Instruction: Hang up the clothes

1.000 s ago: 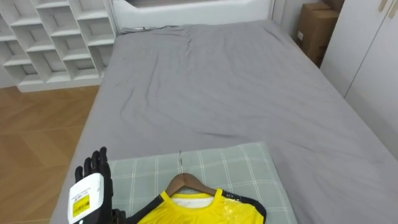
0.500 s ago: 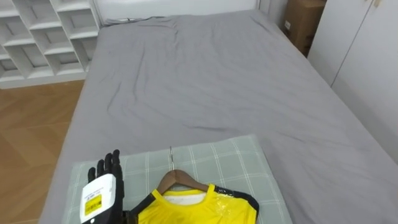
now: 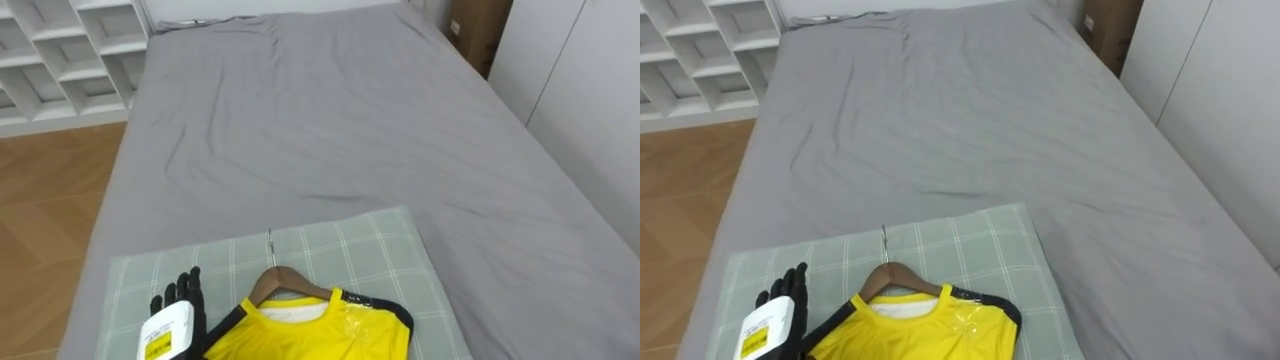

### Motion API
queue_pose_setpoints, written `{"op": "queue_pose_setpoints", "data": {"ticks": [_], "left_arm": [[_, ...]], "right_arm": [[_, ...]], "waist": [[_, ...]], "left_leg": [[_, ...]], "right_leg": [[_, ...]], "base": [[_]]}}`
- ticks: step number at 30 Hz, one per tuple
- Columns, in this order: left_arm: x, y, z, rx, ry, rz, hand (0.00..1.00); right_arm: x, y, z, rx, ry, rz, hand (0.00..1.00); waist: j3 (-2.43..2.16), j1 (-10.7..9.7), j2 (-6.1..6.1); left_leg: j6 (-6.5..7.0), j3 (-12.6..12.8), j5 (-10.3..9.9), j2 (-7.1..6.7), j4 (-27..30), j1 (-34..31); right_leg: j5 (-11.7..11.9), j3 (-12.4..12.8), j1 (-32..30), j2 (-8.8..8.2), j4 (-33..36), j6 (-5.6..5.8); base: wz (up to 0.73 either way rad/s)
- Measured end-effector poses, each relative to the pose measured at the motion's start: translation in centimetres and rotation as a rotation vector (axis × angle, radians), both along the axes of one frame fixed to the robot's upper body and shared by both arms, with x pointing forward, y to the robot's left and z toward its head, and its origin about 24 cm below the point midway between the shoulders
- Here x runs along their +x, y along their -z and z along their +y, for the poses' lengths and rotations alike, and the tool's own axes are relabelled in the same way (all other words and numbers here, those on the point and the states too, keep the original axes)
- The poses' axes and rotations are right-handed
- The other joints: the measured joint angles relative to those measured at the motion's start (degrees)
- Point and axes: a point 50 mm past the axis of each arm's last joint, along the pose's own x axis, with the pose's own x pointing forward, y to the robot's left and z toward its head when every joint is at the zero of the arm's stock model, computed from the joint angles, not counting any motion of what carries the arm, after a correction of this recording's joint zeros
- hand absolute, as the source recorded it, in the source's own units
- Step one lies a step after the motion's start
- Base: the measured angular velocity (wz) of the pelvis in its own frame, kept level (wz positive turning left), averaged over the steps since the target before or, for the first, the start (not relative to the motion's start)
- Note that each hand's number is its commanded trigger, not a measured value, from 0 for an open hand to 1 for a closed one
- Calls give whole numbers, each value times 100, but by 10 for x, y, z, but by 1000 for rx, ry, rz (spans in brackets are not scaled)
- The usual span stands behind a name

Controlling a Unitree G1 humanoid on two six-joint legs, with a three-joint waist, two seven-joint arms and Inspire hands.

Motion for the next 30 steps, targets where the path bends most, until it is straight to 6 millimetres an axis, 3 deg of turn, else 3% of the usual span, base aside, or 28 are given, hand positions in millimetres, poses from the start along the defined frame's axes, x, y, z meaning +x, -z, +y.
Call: {"op": "queue_pose_setpoints", "data": {"ticks": [11,19,30], "left_arm": [[-14,17,2,-38,-15,126,0],[-24,25,6,-31,-26,191,0],[-12,23,7,-49,-18,186,0]], "right_arm": [[13,-1,5,3,23,-75,0],[14,0,10,38,74,-117,0],[23,0,17,84,158,-183,0]], "waist": [[21,121,-46],[-9,148,-113],[-6,156,-125]], "left_leg": [[1,69,1,34,-14,-25],[-1,86,2,32,-38,-21],[2,79,8,38,52,-220]], "right_leg": [[0,62,-90,15,13,0],[0,79,-89,13,6,0],[1,24,-265,13,12,-1]], "base": [[-3],[0],[1]]}}
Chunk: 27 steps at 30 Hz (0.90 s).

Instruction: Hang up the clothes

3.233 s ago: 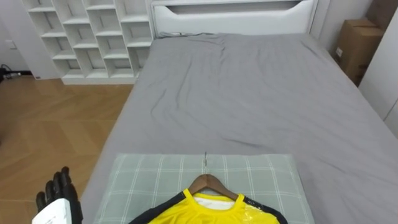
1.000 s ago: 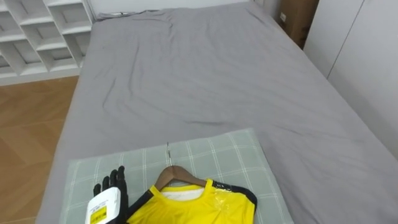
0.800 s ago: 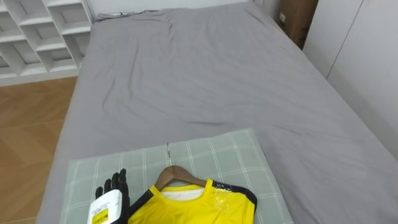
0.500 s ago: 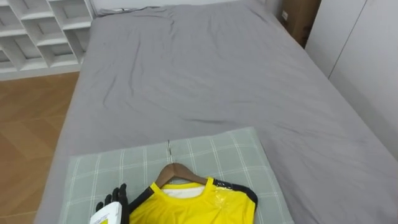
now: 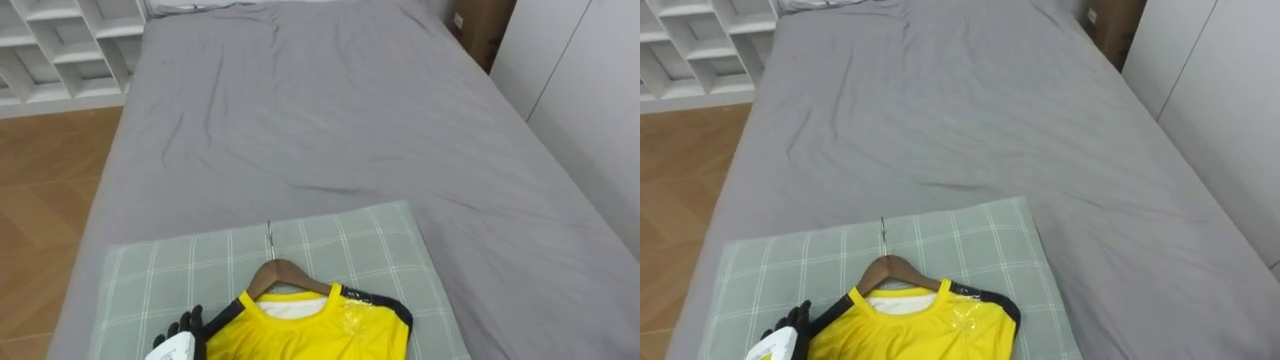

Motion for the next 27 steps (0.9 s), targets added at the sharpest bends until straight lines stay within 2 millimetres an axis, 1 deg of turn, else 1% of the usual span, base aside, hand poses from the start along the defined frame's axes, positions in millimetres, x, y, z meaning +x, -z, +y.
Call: {"op": "queue_pose_setpoints", "data": {"ticks": [3,5,12,13,17,20,24,26,27], "left_arm": [[5,-2,4,5,-9,-6,0],[12,-7,8,15,-14,-21,0],[21,-14,15,38,-13,-42,0],[23,-15,15,40,-13,-47,0],[32,-20,17,48,-12,-65,0],[41,-25,17,50,-6,-81,0],[47,-29,19,47,-19,-86,0],[48,-30,20,46,-15,-93,0],[48,-30,20,46,-14,-93,0]], "right_arm": [[2,0,1,16,0,-11,0],[4,-1,0,24,-4,-15,0],[6,-1,0,23,-11,-18,0],[7,-1,0,25,-12,-20,0],[11,-2,1,31,-36,-25,0],[19,-3,2,31,-48,-42,0],[25,-4,3,30,-68,-50,0],[26,-5,4,29,-72,-55,0],[26,-5,4,28,-75,-56,0]], "waist": [[1,4,1],[3,7,2],[21,-10,0],[33,-4,-3],[57,-5,-9],[95,-7,-1],[103,-5,-2],[124,-10,-1],[127,-12,1]], "left_leg": [[0,4,0,-2,-9,-5],[0,3,1,-1,-4,-41],[2,4,3,4,8,-165],[0,5,4,9,11,-204],[-1,4,6,44,132,-464],[-8,-2,9,60,195,-630],[-14,12,14,60,165,-666],[-14,15,14,61,161,-678],[-14,15,14,61,162,-690]], "right_leg": [[0,8,-3,-2,-1,0],[0,5,-11,-1,1,0],[0,6,-136,0,9,-1],[0,11,-202,3,16,-1],[5,11,-419,29,82,-8],[17,7,-554,46,91,-28],[19,31,-617,46,93,-31],[19,33,-632,45,93,-31],[19,33,-644,45,92,-31]], "base": [[0],[0],[0],[0],[0],[0],[-3],[0],[0]]}}
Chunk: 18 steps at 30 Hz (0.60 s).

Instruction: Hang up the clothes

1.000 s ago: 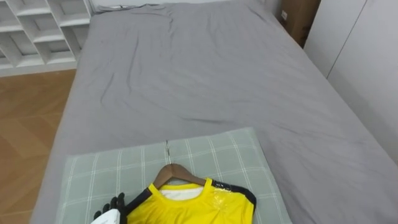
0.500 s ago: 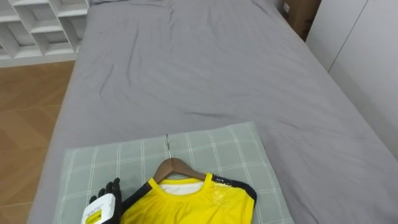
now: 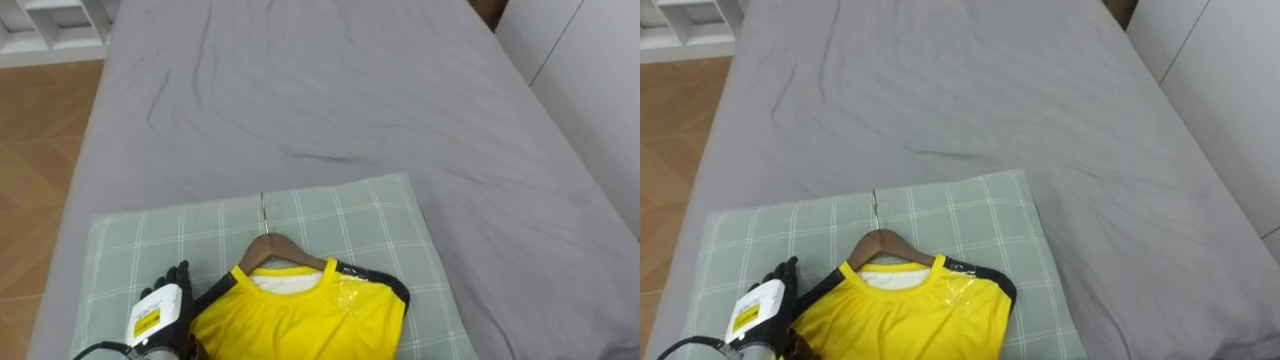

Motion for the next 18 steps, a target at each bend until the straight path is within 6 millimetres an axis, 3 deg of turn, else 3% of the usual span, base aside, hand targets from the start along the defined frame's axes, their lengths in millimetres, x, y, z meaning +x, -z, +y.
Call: {"op": "queue_pose_setpoints", "data": {"ticks": [6,14,18], "left_arm": [[5,-4,1,4,4,-15,0],[9,-8,3,12,21,-39,0],[9,-8,2,18,31,-38,0]], "right_arm": [[5,-1,0,-8,-31,0,0],[22,-5,3,-6,-44,-40,0],[24,-5,5,4,-46,-42,0]], "waist": [[15,-4,-19],[94,-7,-104],[95,-7,-106]], "left_leg": [[-1,0,25,0,-3,-164],[4,-2,64,5,5,-291],[10,-3,70,2,4,-294]], "right_leg": [[4,4,-176,0,20,-6],[6,-17,-324,-1,109,-10],[6,-34,-319,-5,108,-9]], "base": [[0],[0],[0]]}}
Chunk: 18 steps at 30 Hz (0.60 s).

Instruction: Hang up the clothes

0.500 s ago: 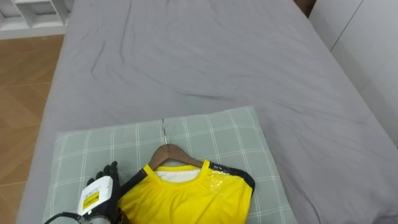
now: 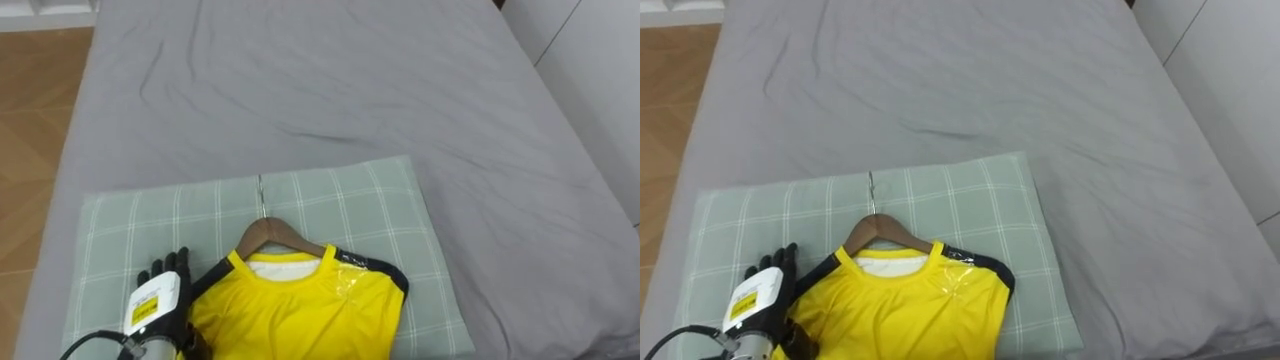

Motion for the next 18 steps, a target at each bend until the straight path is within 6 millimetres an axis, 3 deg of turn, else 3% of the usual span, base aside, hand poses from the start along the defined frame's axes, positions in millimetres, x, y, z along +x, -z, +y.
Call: {"op": "queue_pose_setpoints", "data": {"ticks": [3,5,6,7,8,18], "left_arm": [[0,0,-1,3,6,1,0],[0,0,-1,4,7,2,17],[0,0,-1,5,8,2,36],[0,0,-1,5,10,3,86],[0,0,-1,7,12,4,100],[3,-4,-2,44,24,-37,100]], "right_arm": [[-1,1,3,22,-25,9,0],[0,1,4,23,-31,9,0],[0,1,4,22,-37,8,0],[2,0,4,22,-42,7,0],[3,0,5,22,-46,4,0],[3,0,5,14,-45,4,0]], "waist": [[0,-2,0],[0,-2,0],[0,-2,0],[0,-2,0],[0,-2,0],[18,1,50]], "left_leg": [[1,0,8,-2,-3,-1],[2,0,8,-2,-3,1],[2,0,10,-4,-3,6],[4,0,16,-6,-4,11],[5,0,21,-9,-5,14],[8,-6,35,-13,1,14]], "right_leg": [[0,-2,-1,-2,0,0],[0,-6,3,-3,1,0],[0,-8,8,-6,4,0],[0,-8,12,-9,5,0],[0,-12,16,-12,4,0],[1,-25,29,-12,6,-1]], "base": [[0],[0],[0],[0],[0],[0]]}}
